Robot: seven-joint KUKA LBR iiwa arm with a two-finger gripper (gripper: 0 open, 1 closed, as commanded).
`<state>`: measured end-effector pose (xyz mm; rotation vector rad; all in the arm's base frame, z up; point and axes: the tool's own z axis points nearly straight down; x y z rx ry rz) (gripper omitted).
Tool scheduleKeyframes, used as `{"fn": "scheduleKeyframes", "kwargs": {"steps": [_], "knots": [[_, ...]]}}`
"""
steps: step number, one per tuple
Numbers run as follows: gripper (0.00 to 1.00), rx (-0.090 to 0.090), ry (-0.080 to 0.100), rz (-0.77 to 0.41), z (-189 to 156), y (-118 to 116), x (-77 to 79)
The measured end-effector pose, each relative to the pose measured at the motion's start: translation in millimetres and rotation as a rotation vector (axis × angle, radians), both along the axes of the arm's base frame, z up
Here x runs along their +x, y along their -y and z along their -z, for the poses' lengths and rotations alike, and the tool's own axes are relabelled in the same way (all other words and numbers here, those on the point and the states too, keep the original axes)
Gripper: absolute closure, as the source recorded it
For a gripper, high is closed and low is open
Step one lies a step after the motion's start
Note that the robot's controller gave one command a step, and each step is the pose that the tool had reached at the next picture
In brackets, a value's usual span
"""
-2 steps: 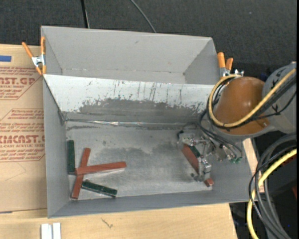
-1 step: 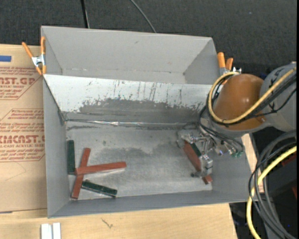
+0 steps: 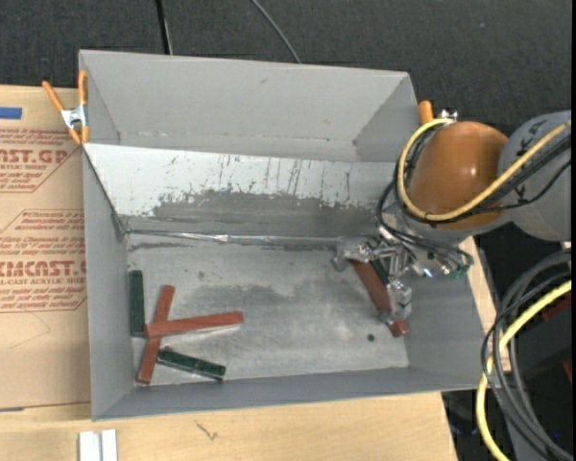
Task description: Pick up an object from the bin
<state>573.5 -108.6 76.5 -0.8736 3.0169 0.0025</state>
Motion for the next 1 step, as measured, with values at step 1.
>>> {"fn": "scheduleKeyframes", "kwargs": {"steps": [1], "knots": [[0.0, 0.001, 0.004, -0.216, 4.0, 22.7, 10.4]]}}
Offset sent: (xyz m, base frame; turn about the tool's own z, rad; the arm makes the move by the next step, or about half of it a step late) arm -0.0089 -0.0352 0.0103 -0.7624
